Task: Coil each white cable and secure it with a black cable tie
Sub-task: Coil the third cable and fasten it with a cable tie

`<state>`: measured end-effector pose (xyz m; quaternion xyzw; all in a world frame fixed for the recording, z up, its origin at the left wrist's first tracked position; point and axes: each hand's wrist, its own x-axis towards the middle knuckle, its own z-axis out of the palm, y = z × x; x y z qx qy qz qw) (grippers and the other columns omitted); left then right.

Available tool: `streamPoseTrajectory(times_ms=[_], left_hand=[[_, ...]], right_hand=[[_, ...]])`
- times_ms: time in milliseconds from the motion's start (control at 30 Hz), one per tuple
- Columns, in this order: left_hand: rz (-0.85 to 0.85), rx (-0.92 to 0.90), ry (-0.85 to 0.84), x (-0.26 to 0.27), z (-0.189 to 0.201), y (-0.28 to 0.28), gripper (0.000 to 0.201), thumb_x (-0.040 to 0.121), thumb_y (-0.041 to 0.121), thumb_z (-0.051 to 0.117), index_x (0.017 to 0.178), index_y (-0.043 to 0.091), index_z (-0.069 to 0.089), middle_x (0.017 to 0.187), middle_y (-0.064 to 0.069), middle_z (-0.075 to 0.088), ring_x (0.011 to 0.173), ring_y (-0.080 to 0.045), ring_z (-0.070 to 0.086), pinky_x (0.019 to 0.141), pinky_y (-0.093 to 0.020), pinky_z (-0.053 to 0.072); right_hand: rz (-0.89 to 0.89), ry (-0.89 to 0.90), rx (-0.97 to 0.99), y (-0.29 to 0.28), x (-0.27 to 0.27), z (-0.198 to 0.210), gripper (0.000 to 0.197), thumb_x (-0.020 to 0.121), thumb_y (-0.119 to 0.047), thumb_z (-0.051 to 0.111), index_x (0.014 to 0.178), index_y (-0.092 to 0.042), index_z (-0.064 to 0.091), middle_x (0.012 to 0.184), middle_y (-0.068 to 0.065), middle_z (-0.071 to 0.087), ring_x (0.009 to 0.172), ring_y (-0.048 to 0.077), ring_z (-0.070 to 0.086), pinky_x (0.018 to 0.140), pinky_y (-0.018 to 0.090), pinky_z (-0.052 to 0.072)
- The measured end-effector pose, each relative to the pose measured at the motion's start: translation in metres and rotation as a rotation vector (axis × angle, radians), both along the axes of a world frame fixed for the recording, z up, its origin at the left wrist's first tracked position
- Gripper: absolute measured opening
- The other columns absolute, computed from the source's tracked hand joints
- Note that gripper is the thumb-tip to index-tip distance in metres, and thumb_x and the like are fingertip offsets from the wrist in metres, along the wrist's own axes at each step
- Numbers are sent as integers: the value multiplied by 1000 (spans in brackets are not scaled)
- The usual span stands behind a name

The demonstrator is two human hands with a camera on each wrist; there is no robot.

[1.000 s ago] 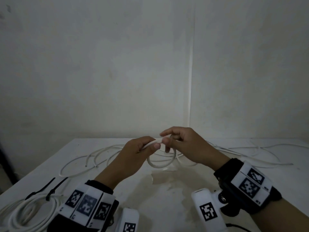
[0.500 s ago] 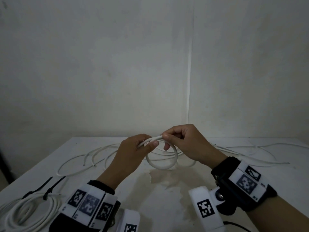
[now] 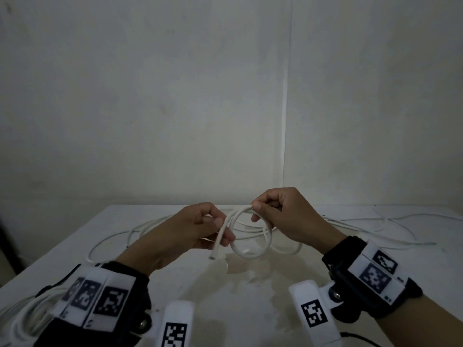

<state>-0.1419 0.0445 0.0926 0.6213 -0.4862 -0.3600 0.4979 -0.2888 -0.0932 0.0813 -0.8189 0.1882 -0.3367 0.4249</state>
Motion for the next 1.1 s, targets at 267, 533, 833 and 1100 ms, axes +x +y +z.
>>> streamPoseTrajectory(times_ms=[267,533,833,1100], left_hand=[[-25,-30,223,-10,-15,-10,20,83,21,53,95,8,63,85,-2,69,82,-15,67,73,-31,58],[57,-98,115,-21,-17,-16,18,88,9,54,72,4,59,51,0,58,50,-10,59,61,-26,56],[267,-208,-477,-18,-32,-24,24,88,22,58,77,1,60,56,1,59,45,1,56,55,-19,49],[365,-287,-751,-13,-33,-30,25,91,23,54,75,4,56,56,1,57,52,-3,58,55,-16,43]], right_hand=[[-44,-89,-15,-1,-2,-6,20,87,-12,60,70,-22,64,57,-7,68,53,9,60,51,23,50],[-28,-92,51,2,-3,-6,19,89,-10,58,71,-16,62,56,-4,66,47,3,56,49,18,47],[-49,-20,135,1,-1,-11,18,90,-10,56,73,-11,61,55,-3,65,38,4,48,44,16,42],[-46,5,229,9,3,-6,18,93,-12,52,75,-9,55,43,-6,58,35,7,38,41,20,34]])
